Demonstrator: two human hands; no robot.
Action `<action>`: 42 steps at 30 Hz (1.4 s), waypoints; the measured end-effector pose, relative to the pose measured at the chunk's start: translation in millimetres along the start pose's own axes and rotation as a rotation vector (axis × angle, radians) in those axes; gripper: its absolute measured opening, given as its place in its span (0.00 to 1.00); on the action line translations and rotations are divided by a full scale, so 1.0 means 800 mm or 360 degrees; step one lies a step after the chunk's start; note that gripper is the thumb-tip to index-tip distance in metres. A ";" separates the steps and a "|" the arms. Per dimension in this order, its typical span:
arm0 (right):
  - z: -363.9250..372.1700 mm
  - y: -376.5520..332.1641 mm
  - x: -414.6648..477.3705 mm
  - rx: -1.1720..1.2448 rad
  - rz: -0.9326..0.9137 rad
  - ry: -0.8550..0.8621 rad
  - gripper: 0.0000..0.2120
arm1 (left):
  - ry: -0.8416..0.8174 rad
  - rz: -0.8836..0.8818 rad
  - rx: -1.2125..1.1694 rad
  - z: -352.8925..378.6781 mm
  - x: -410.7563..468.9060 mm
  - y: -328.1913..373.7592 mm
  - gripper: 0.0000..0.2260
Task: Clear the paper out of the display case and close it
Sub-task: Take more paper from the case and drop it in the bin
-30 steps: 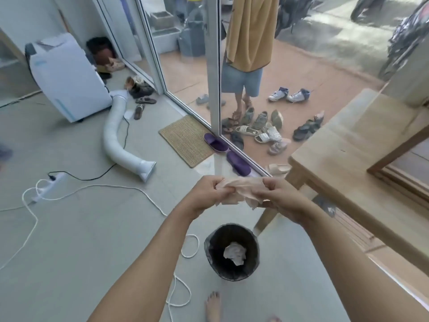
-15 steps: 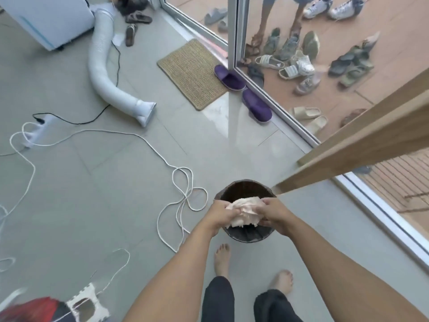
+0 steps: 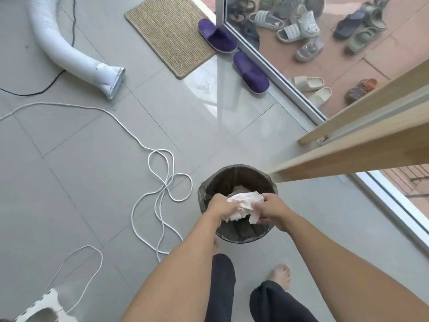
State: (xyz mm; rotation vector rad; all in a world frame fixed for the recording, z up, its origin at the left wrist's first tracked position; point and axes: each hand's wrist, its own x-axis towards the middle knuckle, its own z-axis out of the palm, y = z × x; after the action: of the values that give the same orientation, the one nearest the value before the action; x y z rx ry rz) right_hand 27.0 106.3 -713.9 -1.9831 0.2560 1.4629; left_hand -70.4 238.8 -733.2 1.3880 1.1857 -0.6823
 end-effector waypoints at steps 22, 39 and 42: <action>-0.024 -0.088 -0.185 -0.1015 -0.0460 0.0288 0.19 | 0.0204 0.0402 0.0687 -0.066 -0.194 0.089 0.03; -0.094 -0.235 -0.586 -0.1118 -0.1543 0.1257 0.18 | 0.0823 0.1579 0.0974 -0.179 -0.550 0.253 0.20; -0.111 -0.239 -0.640 -0.1178 -0.1680 0.1426 0.18 | 0.0970 0.1752 0.1077 -0.177 -0.609 0.277 0.15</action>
State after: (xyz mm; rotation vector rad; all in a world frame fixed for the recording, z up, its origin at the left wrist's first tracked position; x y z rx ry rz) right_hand 11.0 89.0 -161.0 -2.5533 -0.9624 -0.0914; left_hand -57.0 273.9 -180.7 2.6028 0.4089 0.1993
